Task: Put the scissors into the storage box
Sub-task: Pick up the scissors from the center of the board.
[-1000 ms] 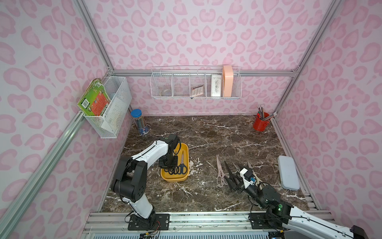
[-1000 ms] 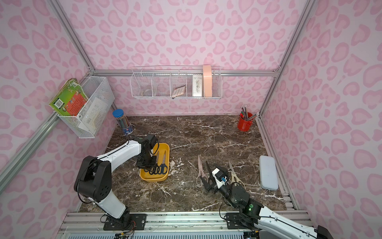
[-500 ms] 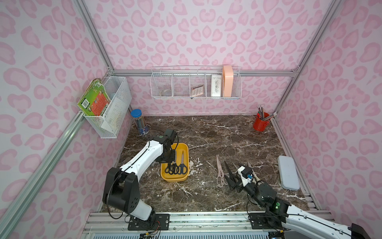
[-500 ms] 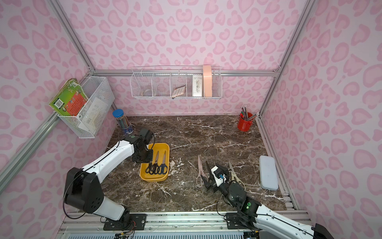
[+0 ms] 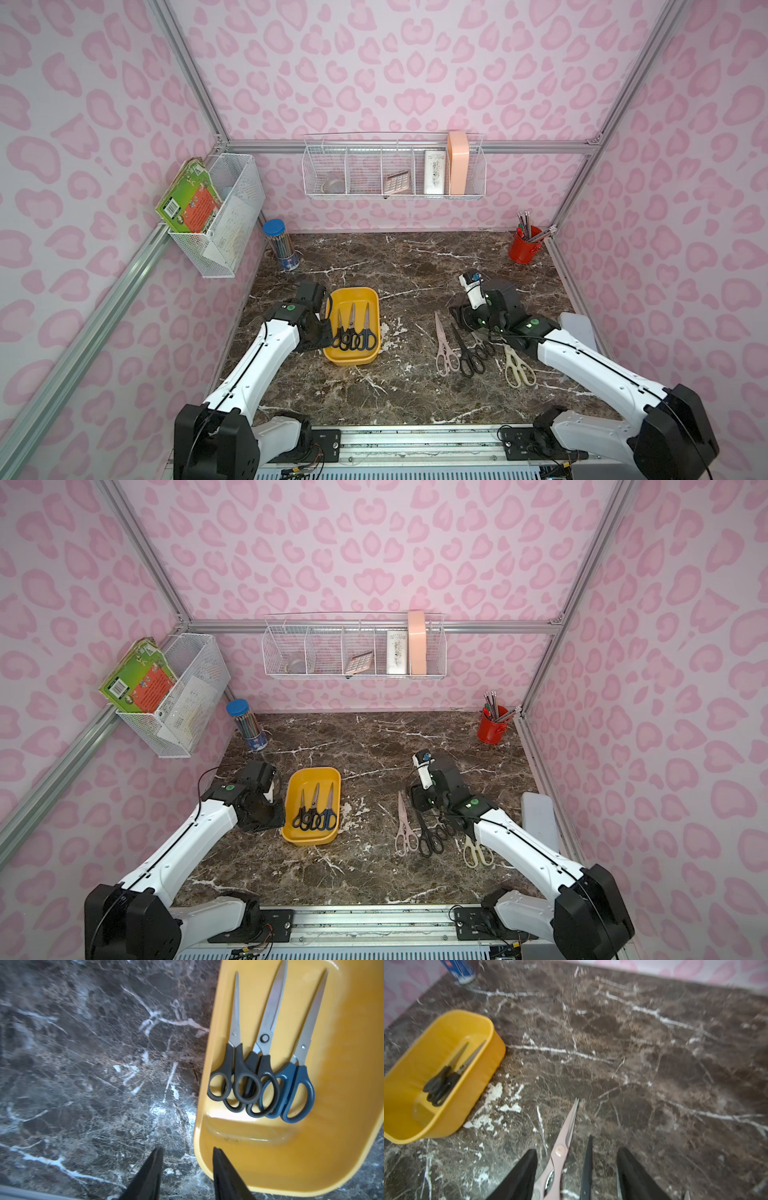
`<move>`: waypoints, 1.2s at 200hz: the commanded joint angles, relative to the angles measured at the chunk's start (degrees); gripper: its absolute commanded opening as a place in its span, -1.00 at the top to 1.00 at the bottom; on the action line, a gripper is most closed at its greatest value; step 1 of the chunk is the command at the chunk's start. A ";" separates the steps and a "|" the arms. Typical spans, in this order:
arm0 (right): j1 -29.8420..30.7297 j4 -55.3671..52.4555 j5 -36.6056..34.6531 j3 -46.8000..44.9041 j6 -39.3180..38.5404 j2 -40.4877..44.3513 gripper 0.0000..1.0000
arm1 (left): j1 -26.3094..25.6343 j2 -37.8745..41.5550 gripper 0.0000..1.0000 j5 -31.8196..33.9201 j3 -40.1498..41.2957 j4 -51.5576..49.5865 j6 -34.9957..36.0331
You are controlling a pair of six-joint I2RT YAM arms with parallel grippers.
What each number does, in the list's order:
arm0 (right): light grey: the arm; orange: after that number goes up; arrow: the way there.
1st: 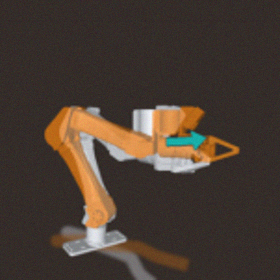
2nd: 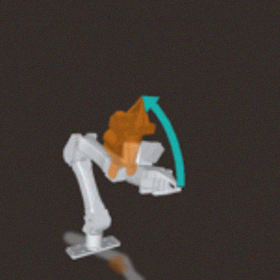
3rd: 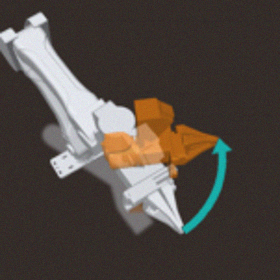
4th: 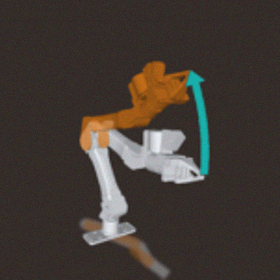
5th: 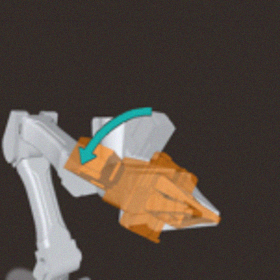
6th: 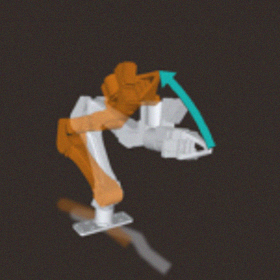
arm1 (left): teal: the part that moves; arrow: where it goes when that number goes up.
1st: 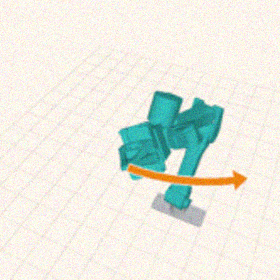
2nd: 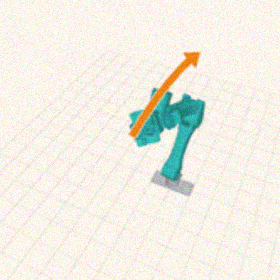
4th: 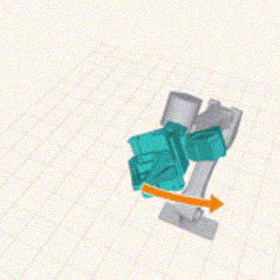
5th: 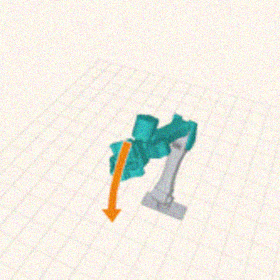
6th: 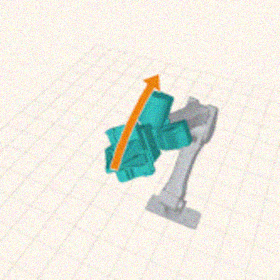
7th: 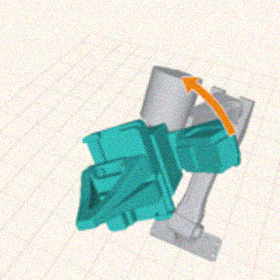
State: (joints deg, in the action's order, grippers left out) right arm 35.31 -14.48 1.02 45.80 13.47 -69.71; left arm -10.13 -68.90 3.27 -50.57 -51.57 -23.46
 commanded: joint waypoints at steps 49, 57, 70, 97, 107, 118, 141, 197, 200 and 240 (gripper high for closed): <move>4.13 -12.75 0.90 0.03 4.30 -6.58 -0.12 | 0.23 -2.78 0.27 -4.30 2.14 7.53 0.49; 4.43 -12.93 1.37 0.24 4.54 -7.69 -0.12 | 0.33 -3.21 0.28 -4.24 1.92 7.53 0.92; 5.06 -13.15 2.32 0.49 4.72 -9.29 -0.10 | 0.21 -3.51 0.35 -3.80 1.83 7.21 1.26; 7.20 -14.41 2.05 1.47 6.27 -11.09 -0.10 | 0.27 -4.44 0.36 -3.98 2.53 7.99 1.01; 7.29 -14.39 1.89 0.96 7.22 -11.52 -0.10 | 0.25 -5.26 0.38 -3.42 2.34 7.70 0.64; 7.41 -14.18 2.09 0.23 8.15 -11.67 -0.10 | 0.23 -5.63 0.39 -3.65 2.72 8.24 0.55; 7.40 -12.44 2.84 -1.77 9.20 -11.53 -0.10 | 0.30 -6.21 0.38 -2.27 3.21 9.21 -0.40; 8.28 -11.67 0.28 -2.51 8.85 -11.85 -0.05 | 0.38 -8.46 0.45 -0.72 1.01 9.48 -0.80; 8.28 -11.58 0.18 -2.48 8.81 -11.89 -0.04 | 0.40 -8.54 0.46 -0.68 1.04 9.63 -0.84; 8.25 -12.00 0.34 -2.24 9.01 -13.47 0.00 | 0.37 -8.92 0.69 -0.41 1.70 10.61 -1.23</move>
State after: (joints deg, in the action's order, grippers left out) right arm 43.51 -26.39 2.09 43.29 22.20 -82.74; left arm -9.76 -77.62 2.48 -48.82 -41.23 -24.27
